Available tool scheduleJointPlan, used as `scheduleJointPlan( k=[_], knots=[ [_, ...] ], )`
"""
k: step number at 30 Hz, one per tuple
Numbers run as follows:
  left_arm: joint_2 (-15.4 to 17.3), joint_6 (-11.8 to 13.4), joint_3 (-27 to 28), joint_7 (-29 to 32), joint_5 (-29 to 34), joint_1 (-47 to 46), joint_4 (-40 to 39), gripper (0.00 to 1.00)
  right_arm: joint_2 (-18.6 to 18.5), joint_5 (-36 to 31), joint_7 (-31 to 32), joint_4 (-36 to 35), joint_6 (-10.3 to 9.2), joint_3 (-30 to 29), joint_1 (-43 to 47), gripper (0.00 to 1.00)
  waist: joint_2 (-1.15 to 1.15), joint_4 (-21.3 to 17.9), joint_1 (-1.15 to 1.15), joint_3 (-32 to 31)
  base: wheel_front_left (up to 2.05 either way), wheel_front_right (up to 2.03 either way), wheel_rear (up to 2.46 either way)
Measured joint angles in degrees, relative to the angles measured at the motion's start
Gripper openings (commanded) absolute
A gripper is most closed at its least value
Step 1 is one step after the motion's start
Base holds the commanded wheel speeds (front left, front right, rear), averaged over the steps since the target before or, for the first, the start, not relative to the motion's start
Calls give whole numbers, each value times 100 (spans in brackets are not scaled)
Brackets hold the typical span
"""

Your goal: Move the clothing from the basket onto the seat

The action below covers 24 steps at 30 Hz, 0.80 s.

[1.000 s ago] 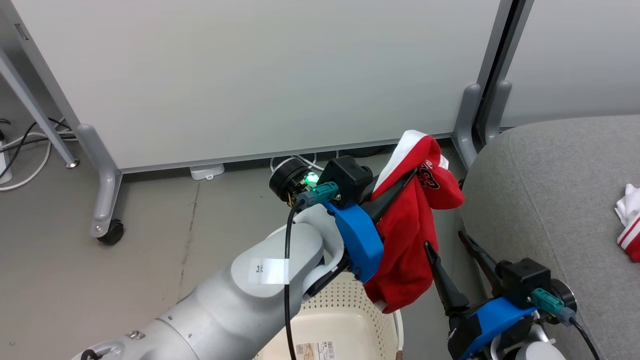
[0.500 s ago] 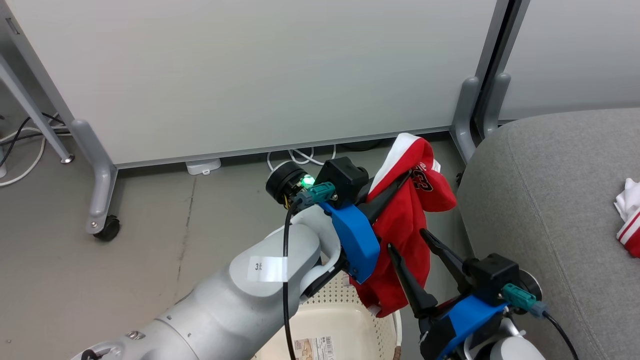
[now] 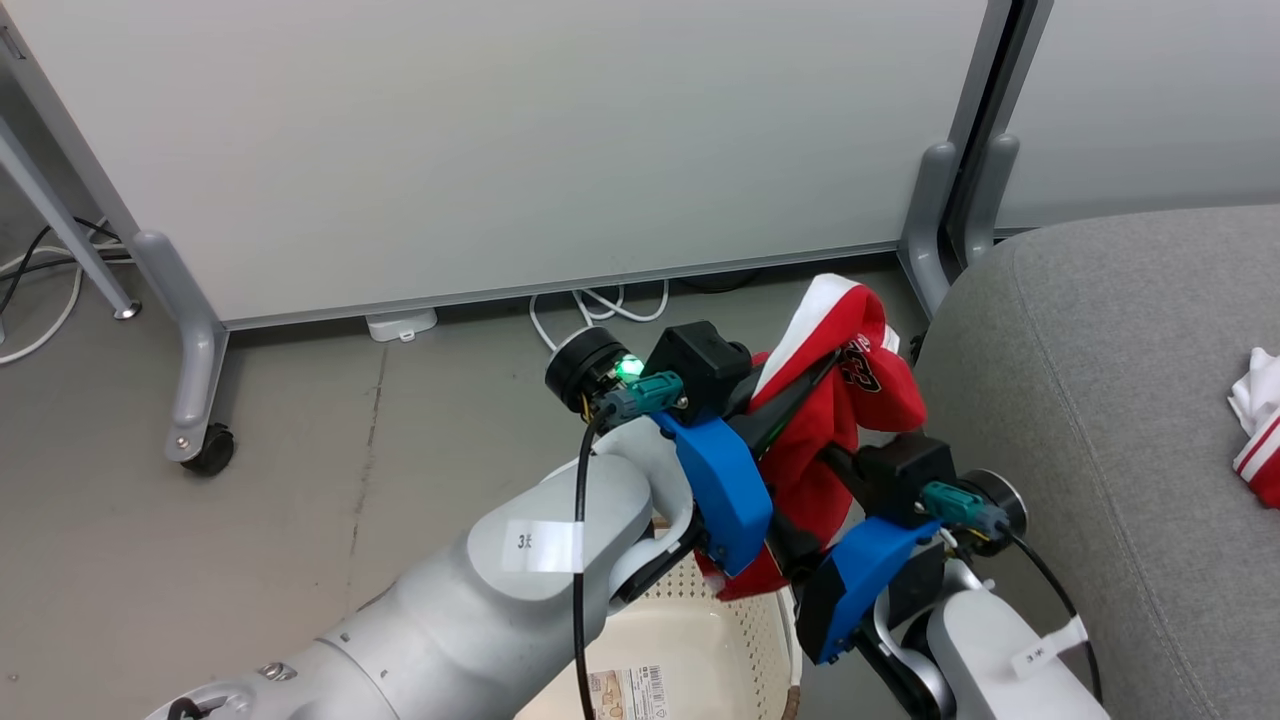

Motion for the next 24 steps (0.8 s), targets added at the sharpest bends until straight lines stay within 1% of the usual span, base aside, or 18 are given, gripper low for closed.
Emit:
scheduleJointPlan(
  k=[7, 8, 9, 10, 15, 24],
  knots=[
    [0, 0, -36, 0, -45, 0, -73, 0, 52, -212, -286, 793, 0, 18, -446, 100, 0, 6, 0, 9, 0, 0, 0],
    [0, 0, -41, 0, -51, 0, -79, 0, 59, -215, -338, 882, 0, 21, -486, 89, 0, 8, 0, 6, 0, 0, 0],
    [0, 0, -43, 0, -51, 0, -87, 0, 65, -215, -396, 957, 0, 30, -514, 40, 0, 11, 0, -1, 0, 0, 0],
    [0, 0, -47, 0, -52, 0, -89, 0, 70, -215, -459, 1023, 0, 36, -544, 0, 0, 12, 0, -10, 0, 0, 0],
    [1, 0, -62, 0, -60, 7, -71, 0, 85, -190, -661, 1285, 0, 146, -616, 0, 0, 0, 0, -72, 0, 0, 0],
    [0, -1, -67, 0, -102, 12, -8, 0, 90, -51, -833, 1467, 0, 298, -688, 0, 0, -93, 0, -118, 0, 0, 0]
  ],
)
